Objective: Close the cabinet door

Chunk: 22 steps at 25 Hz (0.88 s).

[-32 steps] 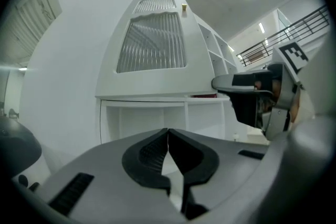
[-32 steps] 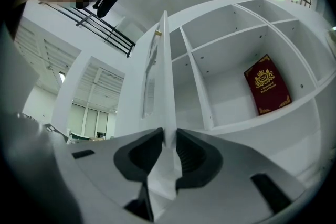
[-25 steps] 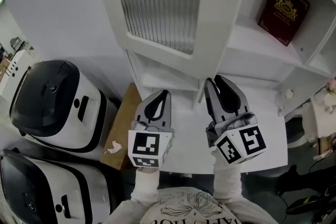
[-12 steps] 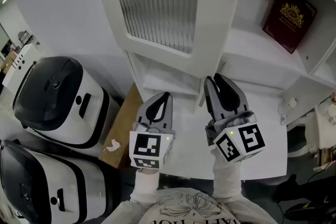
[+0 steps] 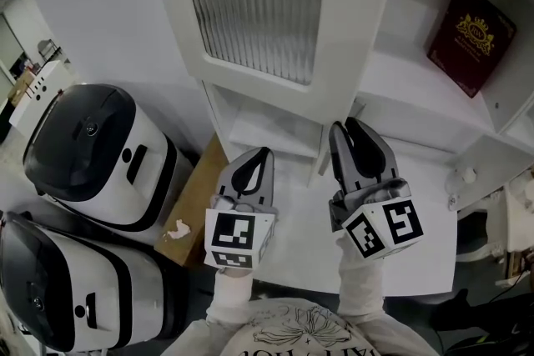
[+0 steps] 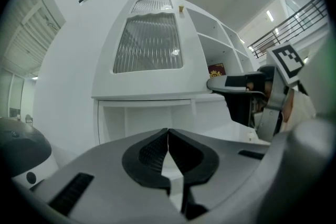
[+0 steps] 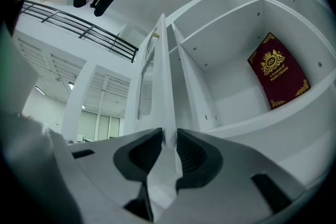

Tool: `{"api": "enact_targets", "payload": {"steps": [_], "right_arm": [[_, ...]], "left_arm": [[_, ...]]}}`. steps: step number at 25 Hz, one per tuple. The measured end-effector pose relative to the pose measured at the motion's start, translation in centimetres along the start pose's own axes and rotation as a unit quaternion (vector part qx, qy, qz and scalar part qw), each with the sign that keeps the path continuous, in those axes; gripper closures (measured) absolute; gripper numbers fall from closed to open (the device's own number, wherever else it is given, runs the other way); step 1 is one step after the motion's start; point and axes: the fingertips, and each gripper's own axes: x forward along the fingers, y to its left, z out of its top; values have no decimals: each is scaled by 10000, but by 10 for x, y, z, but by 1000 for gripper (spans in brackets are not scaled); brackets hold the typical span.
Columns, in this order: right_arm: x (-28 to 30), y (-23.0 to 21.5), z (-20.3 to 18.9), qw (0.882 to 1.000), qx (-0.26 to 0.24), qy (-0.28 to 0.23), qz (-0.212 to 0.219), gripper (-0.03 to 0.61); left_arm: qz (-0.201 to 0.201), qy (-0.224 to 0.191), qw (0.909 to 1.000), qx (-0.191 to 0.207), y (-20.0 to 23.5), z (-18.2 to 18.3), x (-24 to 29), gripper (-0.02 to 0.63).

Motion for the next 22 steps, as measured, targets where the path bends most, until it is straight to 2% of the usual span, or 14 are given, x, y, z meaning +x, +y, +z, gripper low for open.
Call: {"api": "enact_targets", "payload": {"steps": [15, 22], "right_arm": [[16, -24, -3, 10000, 73, -5, -12, 483], [23, -29, -3, 9999, -14, -29, -103, 499]], "left_arm": [[12, 49, 10000, -49, -8, -4, 31, 609], [49, 23, 10000, -73, -5, -4, 37, 609]]}}
